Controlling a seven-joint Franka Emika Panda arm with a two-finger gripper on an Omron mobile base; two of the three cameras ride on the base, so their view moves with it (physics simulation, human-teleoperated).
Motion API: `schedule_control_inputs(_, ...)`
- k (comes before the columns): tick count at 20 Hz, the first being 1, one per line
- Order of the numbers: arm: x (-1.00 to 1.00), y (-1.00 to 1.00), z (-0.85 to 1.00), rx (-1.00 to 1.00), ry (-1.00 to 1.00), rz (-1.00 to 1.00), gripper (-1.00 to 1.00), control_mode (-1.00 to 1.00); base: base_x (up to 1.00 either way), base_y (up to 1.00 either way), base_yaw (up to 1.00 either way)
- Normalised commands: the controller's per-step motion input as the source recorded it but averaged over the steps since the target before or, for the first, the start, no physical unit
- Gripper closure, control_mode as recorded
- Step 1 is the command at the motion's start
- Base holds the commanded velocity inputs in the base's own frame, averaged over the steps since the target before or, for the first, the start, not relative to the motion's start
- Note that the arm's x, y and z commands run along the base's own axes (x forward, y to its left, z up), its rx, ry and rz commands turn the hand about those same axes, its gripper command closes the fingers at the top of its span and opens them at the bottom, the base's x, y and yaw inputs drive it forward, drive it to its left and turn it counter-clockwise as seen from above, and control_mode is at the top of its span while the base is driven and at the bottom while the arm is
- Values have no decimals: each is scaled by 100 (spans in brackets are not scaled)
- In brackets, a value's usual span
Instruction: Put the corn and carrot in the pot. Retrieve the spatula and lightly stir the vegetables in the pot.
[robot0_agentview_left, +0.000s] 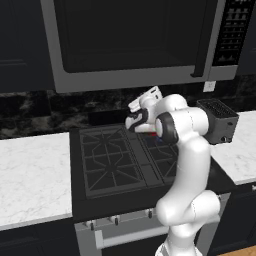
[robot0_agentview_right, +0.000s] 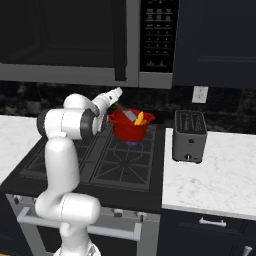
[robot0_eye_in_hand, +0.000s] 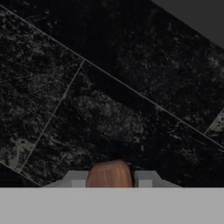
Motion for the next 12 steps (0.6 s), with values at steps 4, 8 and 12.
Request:
schedule_control_inputs(4, -38, 43, 9, 0, -17, 0, 100, -100, 0, 0, 0)
schedule_control_inputs(8, -19, 9, 11, -1, -14, -2, 100, -100, 0, 0, 0)
schedule_control_inputs(12, -24, -3, -14, -6, -6, -9, 100, -100, 0, 0, 0)
